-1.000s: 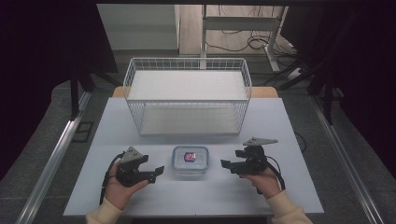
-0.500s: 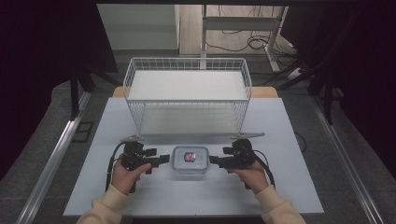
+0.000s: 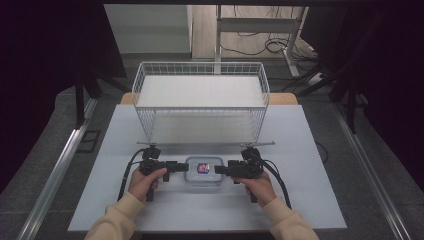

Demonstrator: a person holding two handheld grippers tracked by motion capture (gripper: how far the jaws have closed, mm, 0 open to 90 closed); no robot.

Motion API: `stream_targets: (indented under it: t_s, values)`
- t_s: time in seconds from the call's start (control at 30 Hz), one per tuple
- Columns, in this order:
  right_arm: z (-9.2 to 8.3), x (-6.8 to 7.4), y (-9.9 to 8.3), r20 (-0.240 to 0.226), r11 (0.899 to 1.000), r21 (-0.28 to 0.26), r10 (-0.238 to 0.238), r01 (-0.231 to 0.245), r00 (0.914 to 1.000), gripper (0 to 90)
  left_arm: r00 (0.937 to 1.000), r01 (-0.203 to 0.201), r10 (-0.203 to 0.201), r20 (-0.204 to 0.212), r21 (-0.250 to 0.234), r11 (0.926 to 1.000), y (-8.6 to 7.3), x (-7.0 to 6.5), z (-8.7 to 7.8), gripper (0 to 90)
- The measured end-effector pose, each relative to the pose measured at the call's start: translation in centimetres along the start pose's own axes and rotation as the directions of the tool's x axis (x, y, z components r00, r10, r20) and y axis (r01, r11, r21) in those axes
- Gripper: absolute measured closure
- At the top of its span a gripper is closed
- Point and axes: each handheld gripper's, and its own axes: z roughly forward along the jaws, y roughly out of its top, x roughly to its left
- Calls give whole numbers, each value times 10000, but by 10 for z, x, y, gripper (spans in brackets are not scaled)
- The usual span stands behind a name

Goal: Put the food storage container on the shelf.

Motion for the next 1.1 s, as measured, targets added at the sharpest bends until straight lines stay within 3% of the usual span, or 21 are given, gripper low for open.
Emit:
stream_targets:
  t_s: [0.13,0.33,0.67,0.93,1.1]
  values:
    - [7,-4,-3,114,9996,227,192,-194,9998,228,9999,-105,105,-4,70,9999,0,3,5,211]
    - [12,-12,-6,-161,9950,322,955,-949,9953,252,9979,343,-351,542,165,9993,-1,13,10,233]
    - [21,-16,-9,-612,9890,610,1382,-1345,9885,295,9927,634,-667,1007,361,9973,-4,17,14,318]
    - [21,-23,-12,-792,9728,783,2241,-2180,9713,404,9905,671,-736,1164,591,9960,-6,13,16,447]
    - [20,-27,-13,-971,9607,812,2727,-2655,9572,433,9913,680,-744,1089,614,9958,-7,12,16,460]
